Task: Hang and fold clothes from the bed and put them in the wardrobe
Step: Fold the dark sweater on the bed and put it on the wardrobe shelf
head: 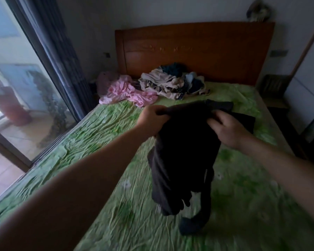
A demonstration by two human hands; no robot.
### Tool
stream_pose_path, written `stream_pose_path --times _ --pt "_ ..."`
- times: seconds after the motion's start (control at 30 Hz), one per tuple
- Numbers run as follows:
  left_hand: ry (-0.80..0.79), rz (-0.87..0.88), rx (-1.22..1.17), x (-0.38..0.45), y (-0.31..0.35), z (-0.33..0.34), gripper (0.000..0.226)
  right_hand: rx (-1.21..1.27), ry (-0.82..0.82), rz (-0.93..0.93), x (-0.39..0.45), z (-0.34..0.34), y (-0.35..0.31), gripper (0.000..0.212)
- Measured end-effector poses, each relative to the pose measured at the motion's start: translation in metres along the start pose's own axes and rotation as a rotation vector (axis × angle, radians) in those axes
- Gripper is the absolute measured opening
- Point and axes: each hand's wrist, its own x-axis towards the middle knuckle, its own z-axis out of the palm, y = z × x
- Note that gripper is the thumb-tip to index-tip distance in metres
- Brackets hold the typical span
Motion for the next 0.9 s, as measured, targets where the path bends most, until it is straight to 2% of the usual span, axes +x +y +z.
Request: stream_pose_path --times 0.07,0.17,0.23,0.3,0.33,0.4,0.43,0.5,0.57,0.63,0.7,0.8,0.9 --pt "-0.013 0.069 -0.032 0.005 0.011 -0.013 0.018 -0.01 0.023 -0.042 -0.003 -0.014 -0.027 0.029" --pt "0.057 0.175 -0.043 0.014 0.026 -0.024 0.015 0.058 0.237 -0.089 -0.004 -0.026 -0.066 0.032" --pt "0.179 0.253 -0.005 0.014 0.033 -0.02 0.016 0.185 0.289 -0.042 -0.002 -0.03 -0.083 0.037" --pt "0.249 0.32 -0.022 0.002 0.038 -0.007 0.015 0.3 0.342 0.041 0.003 -0.03 -0.093 0.034" --pt "0.219 0.339 -0.042 -0.006 0.035 0.003 0.023 0.37 0.378 0.09 0.008 -0.03 -0.092 0.033" --pt "0.03 0.342 -0.044 -0.021 0.024 0.021 0.039 0.52 0.432 0.205 0.018 -0.029 -0.089 0.041" --pt "-0.092 0.322 -0.006 -0.027 0.016 0.029 0.047 0.584 0.435 0.257 0.021 -0.028 -0.087 0.044" --pt "-0.267 0.266 0.188 -0.032 0.0 0.045 0.056 0.66 0.47 0.346 0.03 -0.027 -0.079 0.037" --pt "-0.28 0.183 0.317 -0.03 -0.014 0.06 0.045 0.723 0.485 0.382 0.037 -0.026 -0.072 0.039" --pt "-0.251 0.093 0.217 -0.03 -0.018 0.072 0.029 0.741 0.476 0.363 0.042 -0.03 -0.055 0.053" --pt "-0.237 0.052 0.106 -0.027 -0.015 0.079 0.024 0.612 0.425 0.317 0.037 -0.031 -0.031 0.063" --pt "-0.152 0.001 -0.026 -0.017 -0.006 0.082 0.021 0.115 0.257 0.239 -0.004 -0.014 0.01 0.066" --pt "-0.068 -0.07 -0.086 -0.004 -0.002 0.085 0.013 -0.031 0.054 0.34 -0.048 0.029 0.058 0.084"
